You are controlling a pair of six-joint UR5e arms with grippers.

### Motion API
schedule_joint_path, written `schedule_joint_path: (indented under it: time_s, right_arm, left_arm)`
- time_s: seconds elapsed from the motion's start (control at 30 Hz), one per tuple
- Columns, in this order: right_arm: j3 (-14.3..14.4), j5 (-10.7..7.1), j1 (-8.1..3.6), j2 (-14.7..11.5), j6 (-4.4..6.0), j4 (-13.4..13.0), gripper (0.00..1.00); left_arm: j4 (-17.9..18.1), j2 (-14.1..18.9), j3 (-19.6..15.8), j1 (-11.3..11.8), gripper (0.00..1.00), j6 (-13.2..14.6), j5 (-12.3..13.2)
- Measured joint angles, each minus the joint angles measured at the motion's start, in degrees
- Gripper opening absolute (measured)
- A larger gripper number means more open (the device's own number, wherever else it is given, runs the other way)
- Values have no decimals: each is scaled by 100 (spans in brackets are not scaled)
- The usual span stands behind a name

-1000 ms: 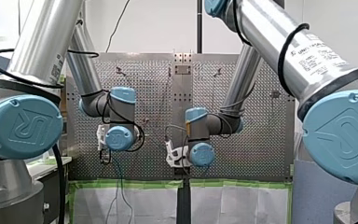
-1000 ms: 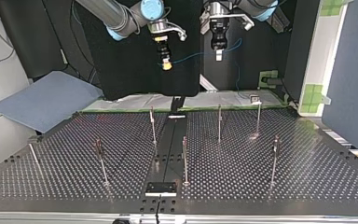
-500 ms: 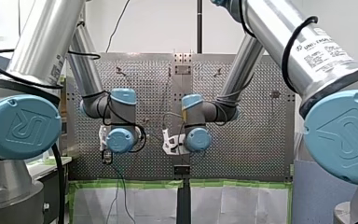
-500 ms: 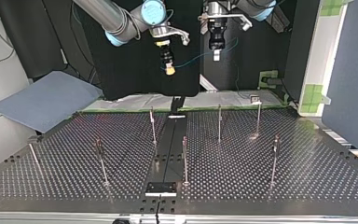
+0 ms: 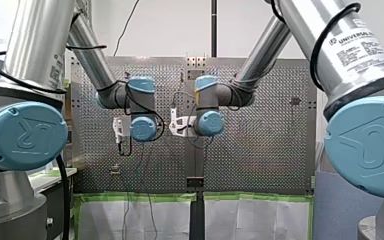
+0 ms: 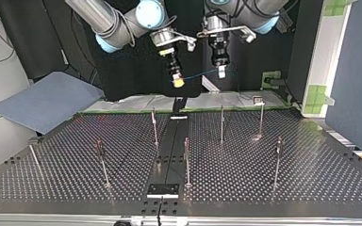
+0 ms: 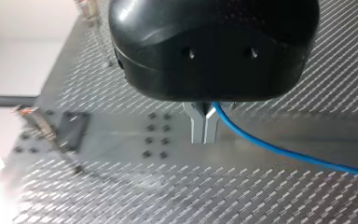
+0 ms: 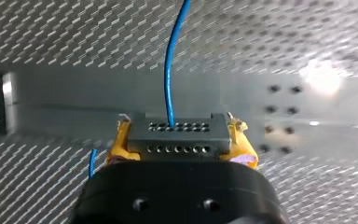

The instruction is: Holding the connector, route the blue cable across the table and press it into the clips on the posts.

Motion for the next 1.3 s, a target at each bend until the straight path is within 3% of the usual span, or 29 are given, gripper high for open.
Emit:
schedule_joint_path:
  time_s: [0.2, 0.47, 0.6, 0.83, 1.13, 1.3]
  right_arm:
    - [-349, -271, -2, -351, 52, 251, 2]
    - [-721, -403, -2, -759, 116, 550, 2]
    - [-778, -582, 9, -742, 142, 593, 2]
    - [-927, -727, 45, -575, 147, 759, 2]
    - [-1305, -831, 50, -542, 147, 1112, 2]
    - [-1563, -992, 55, -538, 147, 1368, 2]
  left_arm:
    - [-380, 381, 93, 105, 0, -15, -326]
    - [-858, 857, 101, 251, 0, -16, -432]
    - [-1079, 1087, 131, 316, 0, -15, -423]
    - [-1406, 1480, 329, 430, 0, -21, -438]
    - [-1694, 1553, 532, 644, 0, 80, -626]
    - [-1724, 1553, 596, 779, 0, 72, -637]
